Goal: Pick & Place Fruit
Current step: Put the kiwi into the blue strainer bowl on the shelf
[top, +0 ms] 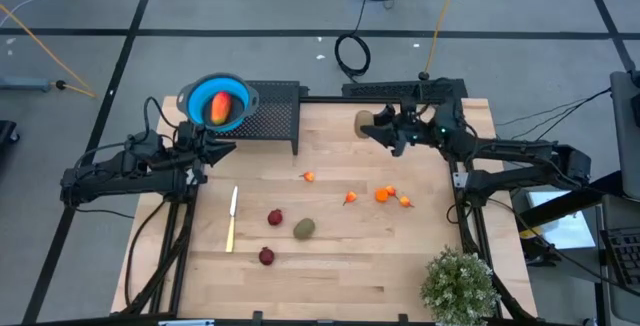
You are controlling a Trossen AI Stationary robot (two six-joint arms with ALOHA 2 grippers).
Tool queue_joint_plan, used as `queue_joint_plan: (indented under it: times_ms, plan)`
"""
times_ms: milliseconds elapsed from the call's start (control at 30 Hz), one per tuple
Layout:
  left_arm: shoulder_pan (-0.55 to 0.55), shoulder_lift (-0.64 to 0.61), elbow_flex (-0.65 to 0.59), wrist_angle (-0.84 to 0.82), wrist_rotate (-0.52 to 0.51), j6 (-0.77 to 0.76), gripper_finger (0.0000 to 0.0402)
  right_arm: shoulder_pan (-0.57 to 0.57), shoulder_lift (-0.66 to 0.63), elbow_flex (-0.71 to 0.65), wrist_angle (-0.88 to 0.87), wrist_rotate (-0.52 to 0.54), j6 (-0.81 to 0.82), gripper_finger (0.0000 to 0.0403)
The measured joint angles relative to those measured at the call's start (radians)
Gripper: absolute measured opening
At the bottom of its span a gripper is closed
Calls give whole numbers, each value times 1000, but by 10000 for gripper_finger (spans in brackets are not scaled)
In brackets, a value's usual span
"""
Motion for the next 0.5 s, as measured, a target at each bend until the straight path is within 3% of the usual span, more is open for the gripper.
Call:
queue_joint_plan:
  times_ms: [233,500]
  plan:
    - [0,12,0,39,-28,-34,17,20,0,0,-94,199,-190,210]
    - [-1,156,1,239,-28,-5,17,98,0,0,-141,390,-536,210]
